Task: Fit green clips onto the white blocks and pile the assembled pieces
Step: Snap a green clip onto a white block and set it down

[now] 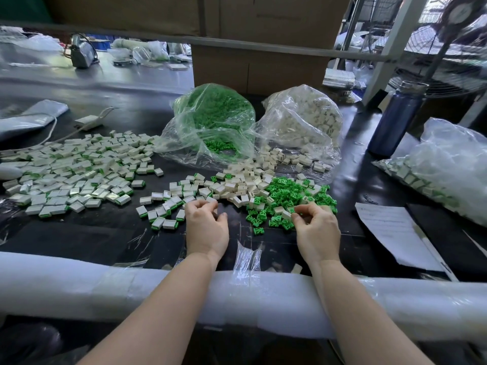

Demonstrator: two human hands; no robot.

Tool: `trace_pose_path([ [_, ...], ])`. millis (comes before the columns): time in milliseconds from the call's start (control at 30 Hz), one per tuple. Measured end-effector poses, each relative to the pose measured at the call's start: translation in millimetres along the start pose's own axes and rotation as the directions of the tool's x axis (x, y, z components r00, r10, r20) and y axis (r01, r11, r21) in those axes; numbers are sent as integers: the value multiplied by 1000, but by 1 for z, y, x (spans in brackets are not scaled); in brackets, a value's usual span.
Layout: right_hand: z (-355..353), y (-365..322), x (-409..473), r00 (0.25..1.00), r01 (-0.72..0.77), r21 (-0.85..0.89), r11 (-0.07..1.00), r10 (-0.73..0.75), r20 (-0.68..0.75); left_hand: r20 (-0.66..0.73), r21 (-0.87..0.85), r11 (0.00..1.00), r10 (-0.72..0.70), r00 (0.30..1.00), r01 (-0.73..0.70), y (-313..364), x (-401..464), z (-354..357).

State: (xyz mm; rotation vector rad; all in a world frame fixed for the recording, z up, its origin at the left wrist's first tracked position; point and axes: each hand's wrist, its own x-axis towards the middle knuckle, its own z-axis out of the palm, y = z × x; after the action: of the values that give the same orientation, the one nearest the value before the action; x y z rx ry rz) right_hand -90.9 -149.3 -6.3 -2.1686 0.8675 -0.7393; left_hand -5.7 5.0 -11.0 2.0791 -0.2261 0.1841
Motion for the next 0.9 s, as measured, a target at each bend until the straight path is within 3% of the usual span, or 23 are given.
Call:
trace_pose_path([
  [200,2,-2,0,999,-3,-129,992,9,49,134,135,991,-24,991,6,1,-1,1],
  [367,4,0,2,998,-5,-173,985,15,54,147,175,984,-5,989,-21,4,-4,0],
  [500,3,-2,0,991,135,-34,990,-134,30,90,121,978,162,983,-172,7,-8,-2],
  [667,5,-13,-9,912,350,107,931,-364,187,322,-61,947,318,892,-315,16,-14,-1],
  [733,6,-14,-12,880,389,107,915,-403,253,371,-117,948,319,872,-297,15,-14,0],
  [900,6,-13,-12,870,413,47,910,-409,276,335,-146,982,161,928,-117,10,-9,1],
])
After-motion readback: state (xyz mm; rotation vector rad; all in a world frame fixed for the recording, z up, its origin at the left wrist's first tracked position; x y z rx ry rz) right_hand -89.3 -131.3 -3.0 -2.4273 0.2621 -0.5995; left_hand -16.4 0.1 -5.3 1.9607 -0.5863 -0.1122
